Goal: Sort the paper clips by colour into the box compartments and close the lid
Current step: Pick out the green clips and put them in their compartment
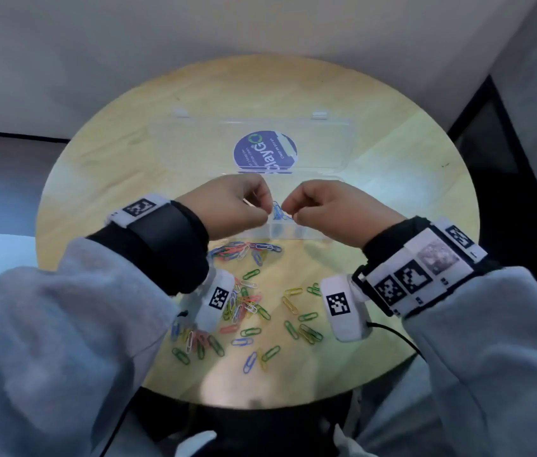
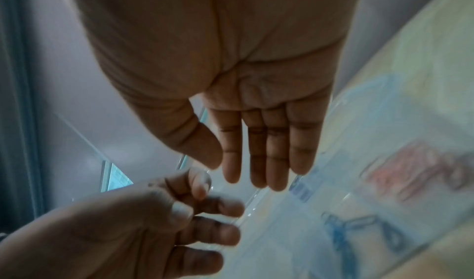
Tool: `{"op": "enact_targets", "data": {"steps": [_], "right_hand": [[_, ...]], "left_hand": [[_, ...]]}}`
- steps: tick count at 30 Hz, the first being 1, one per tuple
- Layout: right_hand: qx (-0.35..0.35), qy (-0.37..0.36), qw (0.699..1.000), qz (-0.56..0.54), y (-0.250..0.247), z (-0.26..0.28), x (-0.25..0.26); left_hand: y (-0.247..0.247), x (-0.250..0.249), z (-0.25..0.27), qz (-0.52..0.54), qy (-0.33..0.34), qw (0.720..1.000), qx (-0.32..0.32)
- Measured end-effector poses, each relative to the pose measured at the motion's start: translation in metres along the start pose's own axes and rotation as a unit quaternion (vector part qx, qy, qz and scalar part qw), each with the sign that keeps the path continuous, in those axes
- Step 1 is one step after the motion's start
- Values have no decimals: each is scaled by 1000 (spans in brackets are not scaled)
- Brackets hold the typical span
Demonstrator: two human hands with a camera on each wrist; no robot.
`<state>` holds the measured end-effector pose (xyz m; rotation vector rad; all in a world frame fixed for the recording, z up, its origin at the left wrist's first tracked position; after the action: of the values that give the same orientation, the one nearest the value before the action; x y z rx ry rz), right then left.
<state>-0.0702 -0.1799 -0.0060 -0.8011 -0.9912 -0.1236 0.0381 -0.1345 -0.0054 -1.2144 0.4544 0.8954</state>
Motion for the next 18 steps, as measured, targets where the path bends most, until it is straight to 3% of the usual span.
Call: {"op": "enact_targets", "data": {"steps": [5, 10, 14, 18], "right_hand": [[6, 12, 996, 91, -2, 29, -20], [84, 77, 967, 229, 20, 40, -58], [86, 130, 945, 287, 29, 40, -83], [85, 114, 945, 296, 37, 36, -80]], "left_hand": [[54, -16, 17, -179, 41, 978, 95], [104, -10, 30, -303, 44, 932, 196], [120, -7, 35, -378, 40, 902, 205], [127, -4, 37, -392, 50, 892, 221]]}}
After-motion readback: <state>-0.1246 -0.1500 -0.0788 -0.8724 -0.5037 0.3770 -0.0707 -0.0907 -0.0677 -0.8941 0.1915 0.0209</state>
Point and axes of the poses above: each hand's wrist, its own z-axis away from the middle knuckle, its own y-axis out of the palm, x = y × z, the point moved 10 cm from there along -z, towards the middle knuckle, and after that the axes turned 2 degrees about x, right-handed, at the moved point
